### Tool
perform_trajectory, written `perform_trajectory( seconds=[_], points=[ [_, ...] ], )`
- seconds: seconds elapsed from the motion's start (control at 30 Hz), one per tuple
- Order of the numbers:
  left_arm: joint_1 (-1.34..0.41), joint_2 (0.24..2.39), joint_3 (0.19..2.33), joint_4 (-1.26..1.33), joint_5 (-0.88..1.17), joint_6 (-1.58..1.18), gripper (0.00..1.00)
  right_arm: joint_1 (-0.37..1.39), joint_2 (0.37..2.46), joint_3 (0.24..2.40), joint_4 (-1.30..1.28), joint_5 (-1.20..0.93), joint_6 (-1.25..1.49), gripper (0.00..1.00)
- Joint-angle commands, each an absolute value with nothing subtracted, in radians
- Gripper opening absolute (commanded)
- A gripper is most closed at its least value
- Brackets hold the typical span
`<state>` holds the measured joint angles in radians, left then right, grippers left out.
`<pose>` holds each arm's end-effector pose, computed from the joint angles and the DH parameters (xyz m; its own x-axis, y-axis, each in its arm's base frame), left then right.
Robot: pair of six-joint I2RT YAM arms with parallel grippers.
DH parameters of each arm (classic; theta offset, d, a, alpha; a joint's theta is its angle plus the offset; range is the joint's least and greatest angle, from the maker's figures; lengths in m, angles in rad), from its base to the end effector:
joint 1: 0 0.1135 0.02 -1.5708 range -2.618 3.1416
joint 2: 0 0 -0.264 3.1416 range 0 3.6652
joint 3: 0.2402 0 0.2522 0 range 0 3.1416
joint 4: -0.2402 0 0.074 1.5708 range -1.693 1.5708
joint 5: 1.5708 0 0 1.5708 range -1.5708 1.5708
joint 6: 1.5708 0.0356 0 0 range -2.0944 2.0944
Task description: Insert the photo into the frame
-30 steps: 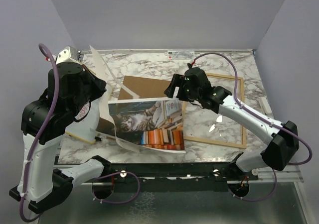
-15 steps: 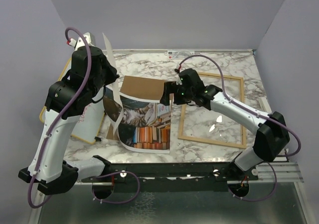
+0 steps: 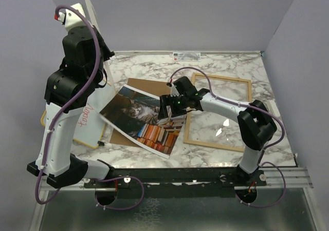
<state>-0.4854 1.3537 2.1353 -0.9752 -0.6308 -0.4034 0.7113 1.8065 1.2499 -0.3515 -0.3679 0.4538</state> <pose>0.1828 -0.0727 0.5667 -0.1035 -0.3038 -0.9471 -0.1911 0.9405 -0.2808 0.2850 0.2625 0.2072 -0.8773 -0.2160 -0.4287 -0.4363 0.7311 0.5245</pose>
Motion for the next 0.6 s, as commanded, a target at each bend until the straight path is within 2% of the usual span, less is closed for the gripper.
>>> perform_trajectory(
  seconds=[0.0,0.1,0.2,0.43,0.57],
  points=[
    [-0.485,1.362,2.171,-0.880,-0.743,-0.260,0.00,0.710,1.884,1.308,-0.291,-0.438,0.471,0.88],
    [-0.485,1.369,2.172,-0.840,-0.706,-0.218,0.00,0.711,1.928,1.345,-0.272,-0.443,0.496,0.86],
    [-0.485,1.380,2.171,-0.821,-0.549,-0.176,0.00,0.710,1.913,1.395,-0.270,-0.384,0.496,0.85],
    [-0.485,1.376,2.086,-0.818,-0.084,-0.099,0.00,0.661,1.701,1.374,-0.132,-0.247,0.397,0.86],
    [-0.484,1.364,2.060,-0.818,0.078,-0.051,0.00,0.541,1.598,1.318,-0.044,-0.322,0.346,0.87]
  ],
)
